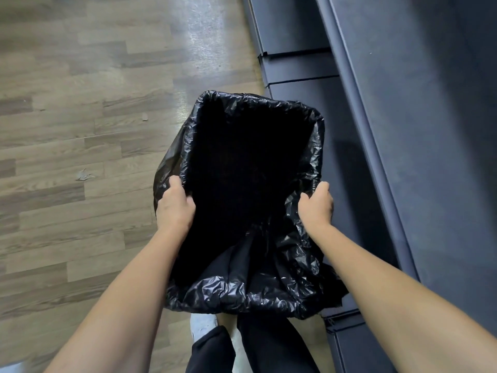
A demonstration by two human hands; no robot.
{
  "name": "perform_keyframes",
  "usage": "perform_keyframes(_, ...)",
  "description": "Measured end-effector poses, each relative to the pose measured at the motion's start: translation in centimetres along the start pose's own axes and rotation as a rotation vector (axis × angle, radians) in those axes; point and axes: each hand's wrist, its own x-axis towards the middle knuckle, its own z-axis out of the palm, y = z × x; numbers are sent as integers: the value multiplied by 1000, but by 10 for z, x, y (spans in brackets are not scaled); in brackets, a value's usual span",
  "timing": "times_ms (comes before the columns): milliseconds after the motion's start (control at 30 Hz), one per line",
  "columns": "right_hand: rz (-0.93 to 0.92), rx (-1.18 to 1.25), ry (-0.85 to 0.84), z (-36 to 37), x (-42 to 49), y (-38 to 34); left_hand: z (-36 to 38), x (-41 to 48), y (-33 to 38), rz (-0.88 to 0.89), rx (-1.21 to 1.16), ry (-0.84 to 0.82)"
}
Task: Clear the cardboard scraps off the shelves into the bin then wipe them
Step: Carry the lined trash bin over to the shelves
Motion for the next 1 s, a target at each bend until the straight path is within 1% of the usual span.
perform_keyframes(133, -59, -20, -14, -18, -8, -37, -37, -7, 6, -36, -47, 24)
perform_keyframes(300, -147, -52, -33, -38, -24, -91, -91, -13, 13, -69, -109, 91)
perform_keyframes(533, -277, -81, -73, -40, -33, -156, -145, -6, 7, -103, -135, 205)
perform_keyframes(767, -397, -169, -180, 2, -53, -204, -163, -1, -44, -229, -218, 278)
perform_keyframes(1000, -466, -254, -249, 80, -76, -274, -197, 43, -119, -358, -263, 287)
